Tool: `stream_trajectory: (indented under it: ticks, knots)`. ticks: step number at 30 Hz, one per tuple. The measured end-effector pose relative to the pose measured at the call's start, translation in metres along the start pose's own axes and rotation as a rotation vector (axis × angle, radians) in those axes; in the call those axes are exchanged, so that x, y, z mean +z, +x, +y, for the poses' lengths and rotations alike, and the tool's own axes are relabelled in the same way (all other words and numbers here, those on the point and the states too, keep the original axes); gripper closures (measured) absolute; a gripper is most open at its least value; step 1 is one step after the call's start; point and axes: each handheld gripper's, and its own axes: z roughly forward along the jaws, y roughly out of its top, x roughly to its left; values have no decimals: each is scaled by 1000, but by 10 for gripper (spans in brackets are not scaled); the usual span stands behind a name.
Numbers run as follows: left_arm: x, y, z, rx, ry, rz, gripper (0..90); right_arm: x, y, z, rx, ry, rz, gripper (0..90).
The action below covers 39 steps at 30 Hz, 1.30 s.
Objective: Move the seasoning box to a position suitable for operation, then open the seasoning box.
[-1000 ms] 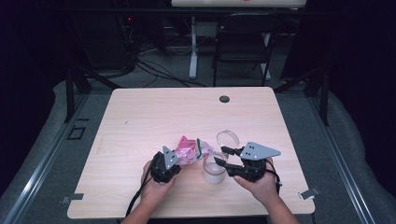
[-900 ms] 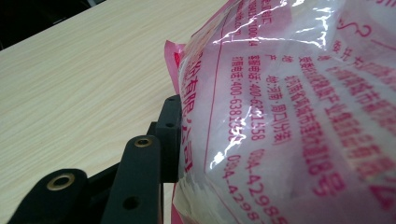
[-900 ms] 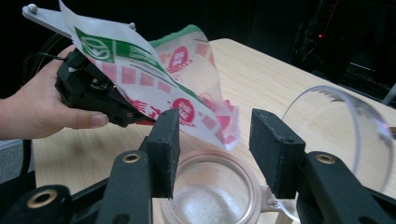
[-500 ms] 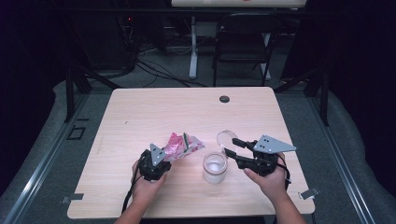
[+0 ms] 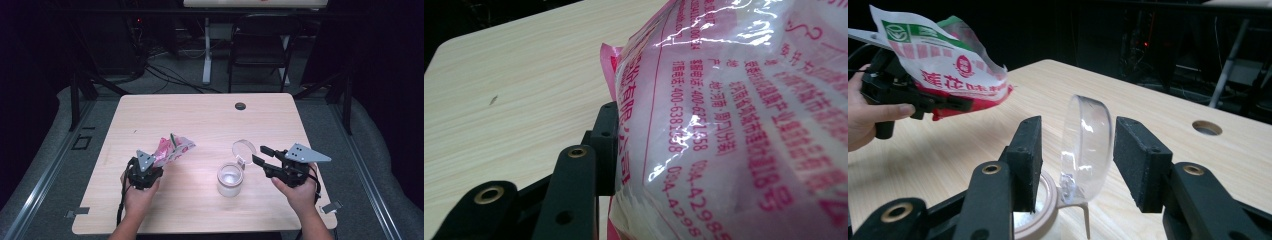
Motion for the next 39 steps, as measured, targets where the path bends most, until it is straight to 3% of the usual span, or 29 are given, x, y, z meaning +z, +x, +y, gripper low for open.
stream_trajectory:
  ticks: [6, 14, 21, 25, 39]
  knots:
    - [-2, 13, -5, -22, 5, 22, 634, 4, -6, -8, 46, 17, -15, 542]
    - [-4, 26, -16, -83, -2, 37, 634, 12, -3, -13, 40, 40, -28, 547]
    - [-4, 36, -23, -95, 12, 68, 633, 19, 0, -15, 36, 68, -25, 551]
    - [-4, 42, -25, -143, 19, 85, 634, 20, 0, -14, 32, 66, -24, 557]
    - [1, 50, -36, -112, 86, 171, 632, 23, -1, -13, 19, 57, -26, 625]
